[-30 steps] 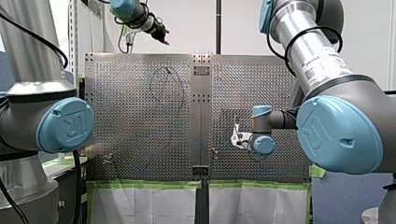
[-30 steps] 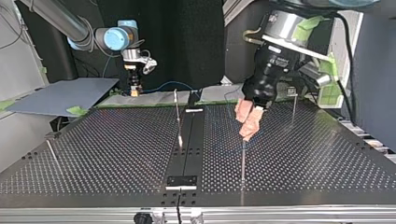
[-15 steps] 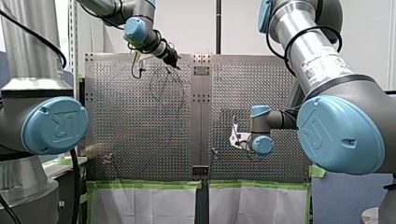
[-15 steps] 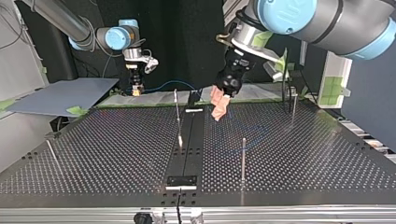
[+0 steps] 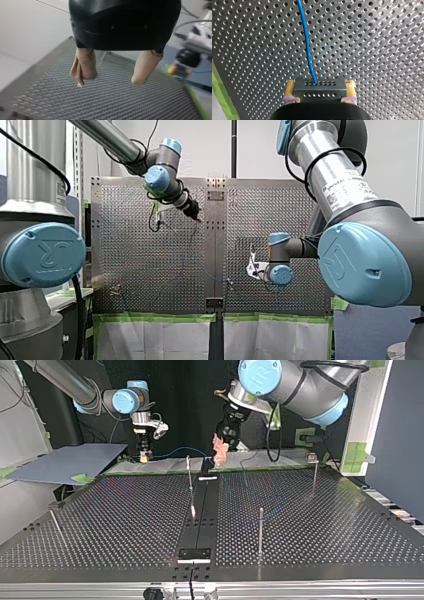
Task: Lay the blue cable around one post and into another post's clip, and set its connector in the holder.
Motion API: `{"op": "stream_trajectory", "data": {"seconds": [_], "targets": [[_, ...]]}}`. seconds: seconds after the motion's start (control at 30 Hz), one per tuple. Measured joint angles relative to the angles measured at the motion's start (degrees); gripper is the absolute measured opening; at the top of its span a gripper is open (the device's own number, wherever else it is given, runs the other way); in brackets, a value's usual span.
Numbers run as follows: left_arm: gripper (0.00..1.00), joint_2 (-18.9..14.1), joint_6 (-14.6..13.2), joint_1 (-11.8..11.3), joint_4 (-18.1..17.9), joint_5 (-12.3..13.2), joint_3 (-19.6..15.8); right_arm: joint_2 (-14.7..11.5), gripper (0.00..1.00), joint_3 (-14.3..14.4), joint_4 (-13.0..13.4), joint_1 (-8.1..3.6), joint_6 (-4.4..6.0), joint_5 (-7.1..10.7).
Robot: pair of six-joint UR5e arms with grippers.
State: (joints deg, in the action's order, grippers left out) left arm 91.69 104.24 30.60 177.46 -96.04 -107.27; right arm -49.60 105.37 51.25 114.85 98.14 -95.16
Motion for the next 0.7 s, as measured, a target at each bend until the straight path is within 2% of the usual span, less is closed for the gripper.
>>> {"op": "stream_trajectory", "data": {"seconds": [0.27,0.43,0.6,0.7], "targets": [[1.0,4.3,0.3,4.3,-4.3,-4.3,-4.3,-0.1,0.33,0.0,-0.9,0.95,-1.2,-2.28],[1.0,6.9,0.8,6.9,-6.9,-6.9,-6.9,-0.2,0.33,0.0,-2.1,2.08,-2.58,-2.67],[1.0,9.5,2.8,9.1,-9.5,-8.9,-9.5,-0.2,0.33,0.1,-3.1,4.1,-2.88,-3.54],[1.0,11.0,3.8,9.2,-11.0,-9.3,-11.0,-0.2,0.33,0.1,-3.3,5.46,-2.95,-4.45]]}}
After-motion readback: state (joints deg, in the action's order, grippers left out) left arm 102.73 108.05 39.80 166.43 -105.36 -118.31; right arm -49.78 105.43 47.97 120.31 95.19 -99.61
